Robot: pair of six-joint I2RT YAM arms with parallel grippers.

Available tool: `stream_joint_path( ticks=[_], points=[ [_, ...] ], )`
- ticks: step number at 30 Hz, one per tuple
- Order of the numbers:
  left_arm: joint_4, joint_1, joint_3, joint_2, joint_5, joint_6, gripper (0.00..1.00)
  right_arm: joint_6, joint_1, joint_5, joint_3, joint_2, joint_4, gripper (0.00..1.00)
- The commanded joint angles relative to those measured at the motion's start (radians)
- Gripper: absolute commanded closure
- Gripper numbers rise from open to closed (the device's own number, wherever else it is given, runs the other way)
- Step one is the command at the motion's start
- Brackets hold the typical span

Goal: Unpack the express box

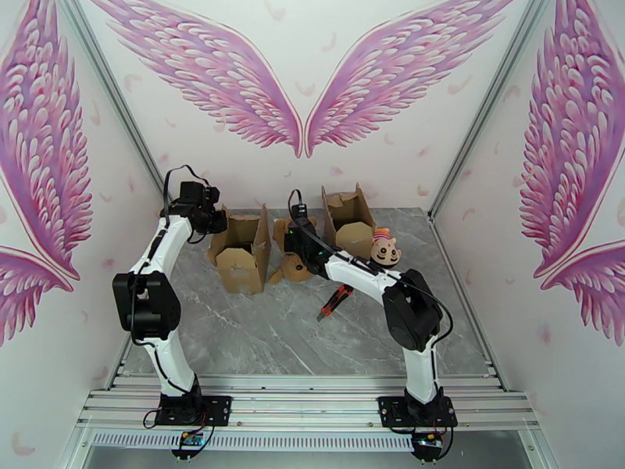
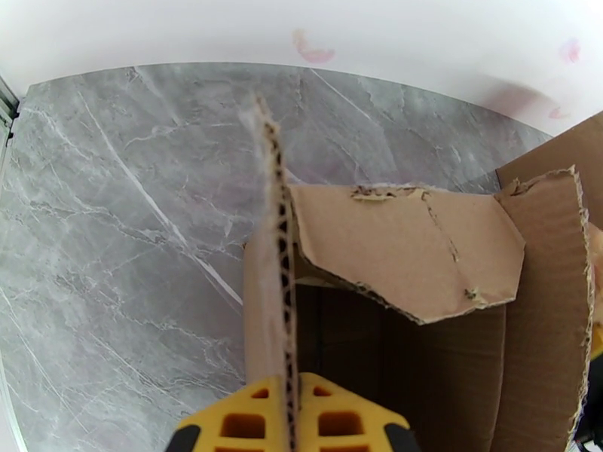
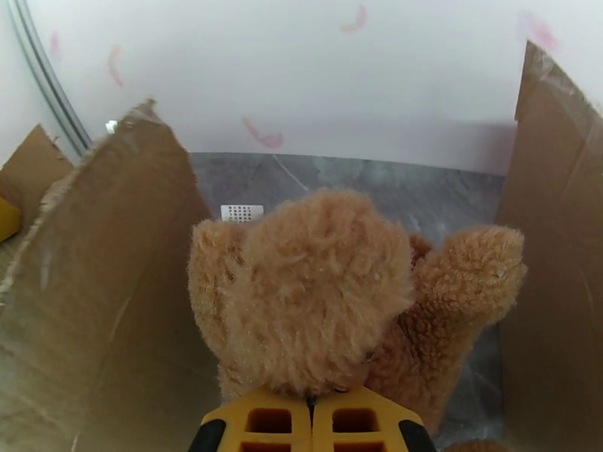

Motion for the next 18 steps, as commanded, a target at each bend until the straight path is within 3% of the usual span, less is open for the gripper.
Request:
stream_joint_path(
  ticks=[1,2,6,9,15,18],
  points=[
    [-0.019,0.000,0.038,0.004,0.021,-0.012,0.81,0.030,-0.019,-0.040,0.069,0.008,-0.054,0.59],
    [-0.013,0.000,0.036,-0.005,0.021,-0.016,0.72,0.010,-0.019,-0.056,0.073,-0.003,-0.063,0.50],
    [0.035,0.000,0.018,-0.077,0.018,-0.044,0.51,-0.050,-0.018,-0.094,0.059,-0.077,-0.087,0.19],
    [0.089,0.000,-0.028,-0.160,-0.009,-0.069,0.36,-0.070,-0.016,-0.143,-0.004,-0.180,-0.082,0.04],
    [0.275,0.000,-0.263,-0.424,-0.132,-0.123,0.18,-0.107,0.007,-0.194,-0.209,-0.441,-0.028,0.01],
    [0.385,0.002,-0.438,-0.606,-0.232,-0.140,0.03,-0.141,0.009,-0.199,-0.336,-0.601,-0.012,0.01]
  ],
)
